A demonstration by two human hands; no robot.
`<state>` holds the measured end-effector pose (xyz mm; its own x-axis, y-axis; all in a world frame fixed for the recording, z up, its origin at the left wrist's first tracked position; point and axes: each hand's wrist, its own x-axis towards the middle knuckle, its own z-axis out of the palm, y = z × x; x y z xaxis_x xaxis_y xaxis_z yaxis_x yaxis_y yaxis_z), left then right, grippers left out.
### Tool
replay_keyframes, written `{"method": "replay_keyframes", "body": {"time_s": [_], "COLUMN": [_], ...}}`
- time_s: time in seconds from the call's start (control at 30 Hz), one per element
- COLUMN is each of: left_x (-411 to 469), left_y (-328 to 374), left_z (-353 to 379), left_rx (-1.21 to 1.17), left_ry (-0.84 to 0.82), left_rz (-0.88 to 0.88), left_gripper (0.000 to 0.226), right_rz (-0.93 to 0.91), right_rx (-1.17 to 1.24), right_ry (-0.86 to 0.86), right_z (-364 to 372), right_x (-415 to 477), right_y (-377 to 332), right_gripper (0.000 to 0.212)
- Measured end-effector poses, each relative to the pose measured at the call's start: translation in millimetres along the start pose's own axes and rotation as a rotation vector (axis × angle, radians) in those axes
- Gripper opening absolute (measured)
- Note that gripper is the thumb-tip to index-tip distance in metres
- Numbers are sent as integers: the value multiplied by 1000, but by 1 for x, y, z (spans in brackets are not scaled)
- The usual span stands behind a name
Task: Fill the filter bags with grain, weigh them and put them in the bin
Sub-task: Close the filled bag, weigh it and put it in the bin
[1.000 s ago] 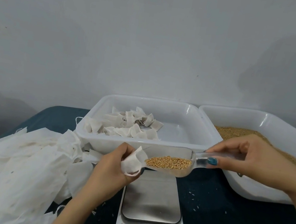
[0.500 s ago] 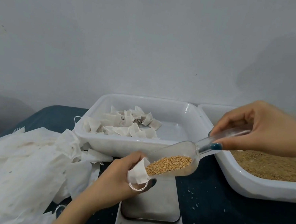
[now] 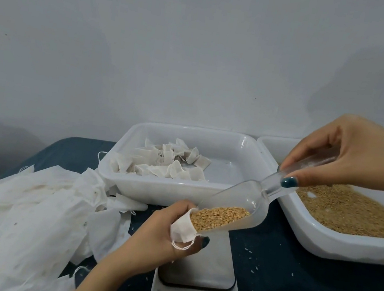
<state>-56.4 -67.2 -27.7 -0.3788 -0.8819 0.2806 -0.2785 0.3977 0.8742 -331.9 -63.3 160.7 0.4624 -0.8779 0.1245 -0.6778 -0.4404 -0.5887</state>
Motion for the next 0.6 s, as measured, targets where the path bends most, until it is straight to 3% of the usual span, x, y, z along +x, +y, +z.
{"method": "replay_keyframes", "body": {"time_s": [0.6], "left_x": [-1], "left_y": [0], "left_z": [0], "left_rx": [-32], "left_ry": [-28], "left_rz": [25], "left_gripper": [18], "right_rz": [19], "right_rx": [-49], "right_ry": [58], "right_z": [-11], "right_x": [-9], "right_y": [-14], "right_gripper": [46]}}
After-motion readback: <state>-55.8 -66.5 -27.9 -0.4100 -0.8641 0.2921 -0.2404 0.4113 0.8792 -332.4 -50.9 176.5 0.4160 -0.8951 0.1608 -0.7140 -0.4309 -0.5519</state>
